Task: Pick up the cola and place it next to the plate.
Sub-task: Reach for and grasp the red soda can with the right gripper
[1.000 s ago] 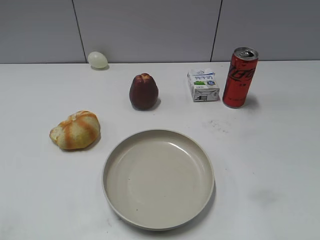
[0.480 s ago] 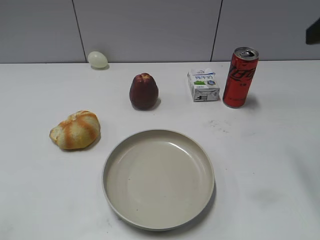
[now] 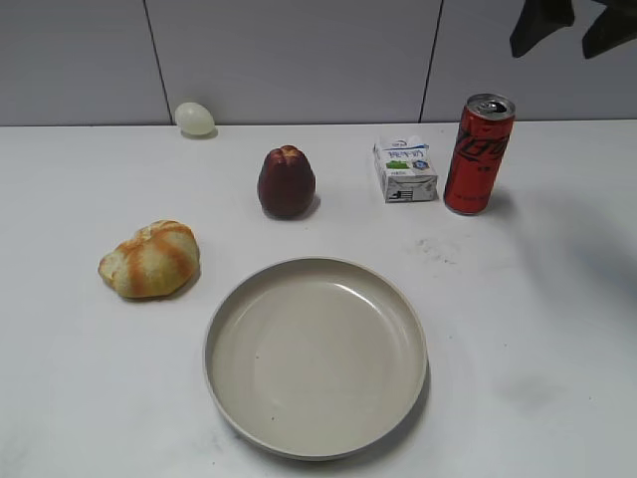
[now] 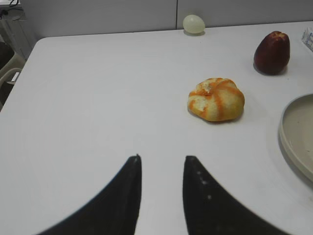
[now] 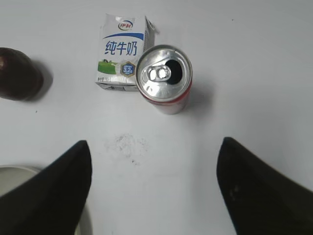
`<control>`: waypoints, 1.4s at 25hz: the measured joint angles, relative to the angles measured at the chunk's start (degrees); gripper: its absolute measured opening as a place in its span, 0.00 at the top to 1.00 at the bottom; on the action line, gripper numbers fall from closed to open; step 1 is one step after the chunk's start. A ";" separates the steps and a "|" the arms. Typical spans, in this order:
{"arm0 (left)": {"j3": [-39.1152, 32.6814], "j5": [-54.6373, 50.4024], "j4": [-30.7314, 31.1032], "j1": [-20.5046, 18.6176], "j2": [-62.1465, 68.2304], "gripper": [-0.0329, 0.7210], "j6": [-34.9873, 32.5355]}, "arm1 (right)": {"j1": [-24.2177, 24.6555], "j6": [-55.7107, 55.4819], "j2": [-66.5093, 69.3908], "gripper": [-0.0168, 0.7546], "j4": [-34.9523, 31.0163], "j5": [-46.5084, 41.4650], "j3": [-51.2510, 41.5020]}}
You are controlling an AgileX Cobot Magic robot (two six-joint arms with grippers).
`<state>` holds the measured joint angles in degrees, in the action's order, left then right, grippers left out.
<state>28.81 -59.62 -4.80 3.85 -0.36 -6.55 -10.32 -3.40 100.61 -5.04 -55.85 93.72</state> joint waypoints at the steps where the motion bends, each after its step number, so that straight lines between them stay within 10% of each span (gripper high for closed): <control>1: 0.00 0.00 0.00 0.00 0.00 0.65 0.00 | -0.34 0.00 2.23 0.16 0.11 -0.64 1.97; 35: 0.00 0.00 0.00 0.00 0.00 0.65 0.00 | -2.92 -5.64 23.19 0.20 8.70 3.17 10.90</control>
<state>28.81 -59.62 -4.80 3.85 -0.36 -6.55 -13.25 -9.04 123.80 3.66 -52.68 104.62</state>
